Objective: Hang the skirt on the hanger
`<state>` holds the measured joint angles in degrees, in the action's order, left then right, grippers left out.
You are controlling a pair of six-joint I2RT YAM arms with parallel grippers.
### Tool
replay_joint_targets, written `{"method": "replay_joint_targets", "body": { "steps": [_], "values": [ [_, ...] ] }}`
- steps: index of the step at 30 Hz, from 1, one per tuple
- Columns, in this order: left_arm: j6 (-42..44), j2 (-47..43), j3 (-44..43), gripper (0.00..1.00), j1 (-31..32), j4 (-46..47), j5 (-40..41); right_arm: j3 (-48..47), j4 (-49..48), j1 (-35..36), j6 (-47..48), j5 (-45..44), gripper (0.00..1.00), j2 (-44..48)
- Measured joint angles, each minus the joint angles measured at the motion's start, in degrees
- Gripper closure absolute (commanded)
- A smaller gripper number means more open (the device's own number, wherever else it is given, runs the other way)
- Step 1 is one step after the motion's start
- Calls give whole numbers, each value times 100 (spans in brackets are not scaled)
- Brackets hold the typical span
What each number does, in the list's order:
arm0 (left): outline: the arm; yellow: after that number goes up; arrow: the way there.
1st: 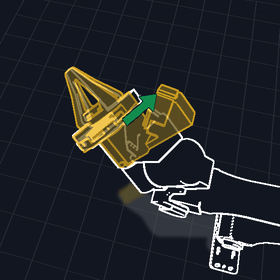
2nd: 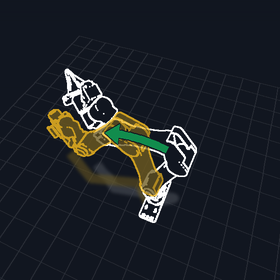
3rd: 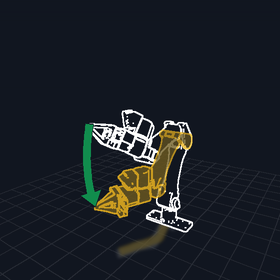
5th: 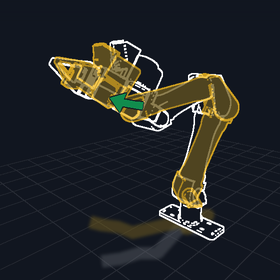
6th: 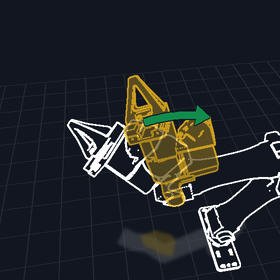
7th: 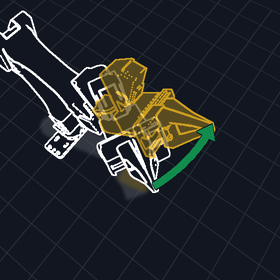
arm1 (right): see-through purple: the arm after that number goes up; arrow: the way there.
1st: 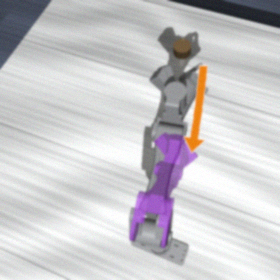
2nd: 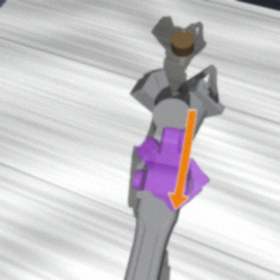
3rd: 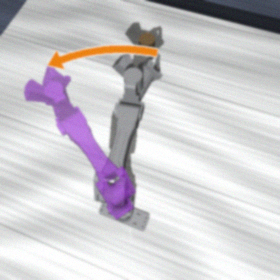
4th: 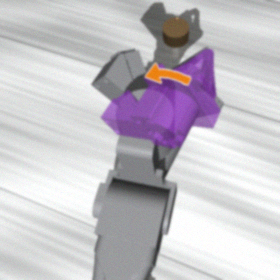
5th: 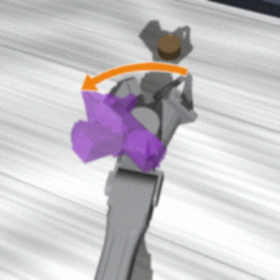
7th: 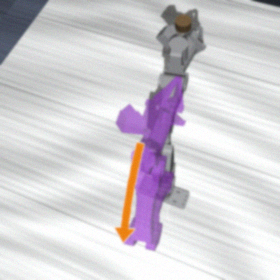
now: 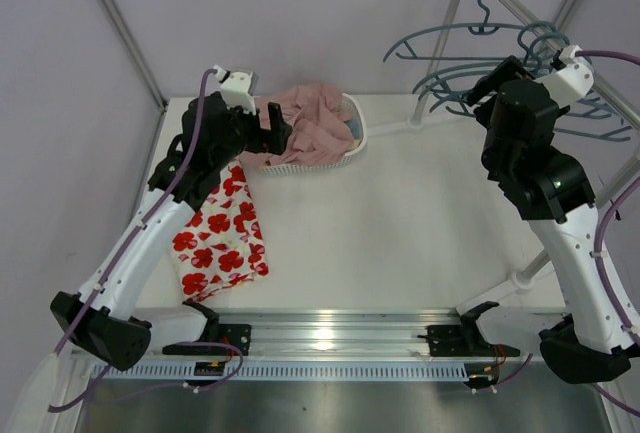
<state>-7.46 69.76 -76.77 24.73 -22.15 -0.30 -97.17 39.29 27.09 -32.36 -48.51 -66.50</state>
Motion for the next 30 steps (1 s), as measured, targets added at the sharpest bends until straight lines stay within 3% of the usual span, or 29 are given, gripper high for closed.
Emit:
{"method": "replay_joint_targets", "body": {
  "steps": [11,14,23,27,30],
  "values": [
    [26,-291,286,0,-472,22,-190,48,-227,-247,-2,105,22,-356],
    [44,-291,295,1,-621,17,-260,52,-308,-332,2,122,26,-472],
    [46,-286,306,0,-1034,24,-577,116,-529,-798,17,144,50,-610],
    [46,-269,369,0,-1182,37,-651,170,-588,-881,59,155,69,-647],
    [44,-236,391,0,-1261,39,-726,170,-601,-896,33,267,77,-702]
  ]
}}
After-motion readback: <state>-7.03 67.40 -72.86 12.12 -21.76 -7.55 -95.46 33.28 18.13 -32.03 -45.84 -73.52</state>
